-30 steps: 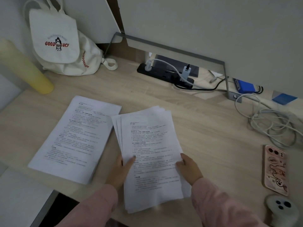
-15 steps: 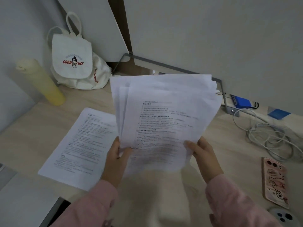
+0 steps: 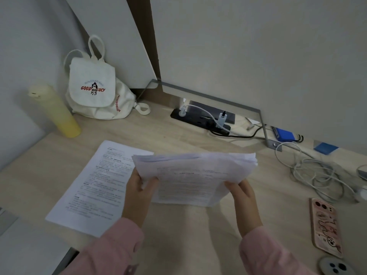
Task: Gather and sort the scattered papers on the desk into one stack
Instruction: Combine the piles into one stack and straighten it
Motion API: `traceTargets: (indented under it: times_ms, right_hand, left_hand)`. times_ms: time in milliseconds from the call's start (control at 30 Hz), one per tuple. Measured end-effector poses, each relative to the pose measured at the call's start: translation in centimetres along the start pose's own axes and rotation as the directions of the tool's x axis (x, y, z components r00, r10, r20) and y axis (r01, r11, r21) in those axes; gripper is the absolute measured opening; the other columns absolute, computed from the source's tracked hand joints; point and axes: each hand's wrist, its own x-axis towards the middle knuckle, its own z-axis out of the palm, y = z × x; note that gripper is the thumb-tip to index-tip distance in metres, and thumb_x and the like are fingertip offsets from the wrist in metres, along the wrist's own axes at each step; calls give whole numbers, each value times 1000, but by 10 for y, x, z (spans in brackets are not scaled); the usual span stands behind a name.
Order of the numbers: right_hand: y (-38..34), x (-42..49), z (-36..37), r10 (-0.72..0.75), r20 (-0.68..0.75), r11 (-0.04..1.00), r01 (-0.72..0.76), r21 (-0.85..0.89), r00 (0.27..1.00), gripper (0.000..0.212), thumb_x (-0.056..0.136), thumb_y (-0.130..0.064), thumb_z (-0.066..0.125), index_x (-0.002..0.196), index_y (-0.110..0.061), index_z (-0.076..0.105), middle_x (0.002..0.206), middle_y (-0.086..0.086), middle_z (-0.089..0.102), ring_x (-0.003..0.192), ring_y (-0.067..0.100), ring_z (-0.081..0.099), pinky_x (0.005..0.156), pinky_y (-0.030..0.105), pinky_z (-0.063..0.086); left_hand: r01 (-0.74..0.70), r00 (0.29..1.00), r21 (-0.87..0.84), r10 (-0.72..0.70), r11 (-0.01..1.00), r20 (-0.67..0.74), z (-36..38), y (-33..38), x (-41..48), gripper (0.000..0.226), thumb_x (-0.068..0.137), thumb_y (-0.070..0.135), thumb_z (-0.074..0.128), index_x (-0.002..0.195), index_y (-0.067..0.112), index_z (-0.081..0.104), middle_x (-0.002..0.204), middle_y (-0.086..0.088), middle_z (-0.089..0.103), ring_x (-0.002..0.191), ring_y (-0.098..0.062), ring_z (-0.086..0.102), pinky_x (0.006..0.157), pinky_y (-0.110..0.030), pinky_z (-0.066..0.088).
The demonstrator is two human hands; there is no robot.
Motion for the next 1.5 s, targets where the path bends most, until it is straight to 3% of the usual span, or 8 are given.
traceTargets:
  times_ms: [167,300,467,667,967,1100,1233,1500]
  right_hand:
    - [23,-5,1,206,-3,972,-205,-118,979,21,86,7,47,97,-9,56,85,-5,58,90,19,53,77,23,43]
    - [21,-5,4,222,-26,968,-223,-118,975,21,87,3,49,97,-12,59,89,-7,62,83,9,56,74,26,43]
    - [26,1,22,296,29,937,-284,-206,955,26,86,4,48,97,-16,61,96,6,66,83,22,59,74,34,46]
    - [52,2,84,455,123,872,-413,-263,882,30,88,5,40,99,-11,62,78,6,62,71,24,52,64,30,39]
    - [81,13,198,529,210,831,-451,-326,822,26,93,-2,40,110,-17,52,90,-2,62,78,15,60,69,25,51]
    - [99,21,222,561,139,791,-479,-380,816,27,90,-2,42,111,-16,51,105,8,60,93,24,58,77,30,52]
    - [131,29,228,579,-59,731,-550,-403,813,41,81,1,49,122,-6,52,126,16,49,109,35,54,98,45,46]
    - [123,40,239,686,-68,693,-679,-243,724,23,83,5,44,100,3,59,92,17,61,67,26,56,57,28,45]
  left_hand:
    - [216,960,89,-228,972,165,-3,-28,-3,44,88,12,57,131,18,48,118,4,62,111,-8,55,91,-22,42]
    - [207,961,94,-221,974,167,-6,-26,5,37,88,10,58,124,19,53,113,7,63,101,3,55,73,0,45]
    - [238,960,118,-252,964,123,-28,-19,20,19,89,11,55,97,28,59,96,13,67,84,1,64,72,-18,48]
    - [318,939,205,-337,926,64,-80,-28,47,16,91,14,51,105,22,54,97,5,63,88,-15,62,64,-26,47]
    - [378,917,334,-399,864,-5,-178,-55,109,19,91,14,45,108,24,49,95,3,62,84,-16,62,63,-29,47]
    - [407,884,434,-466,804,33,-202,-75,133,29,89,15,47,115,28,50,110,2,61,101,-18,60,79,-33,50]
    - [430,845,573,-534,698,16,-220,-107,144,63,77,32,55,138,23,41,138,-7,42,131,-29,38,108,-47,35]
    - [559,775,511,-630,653,-43,-220,-120,155,45,78,32,56,119,12,51,117,-7,55,102,-25,55,93,-39,46]
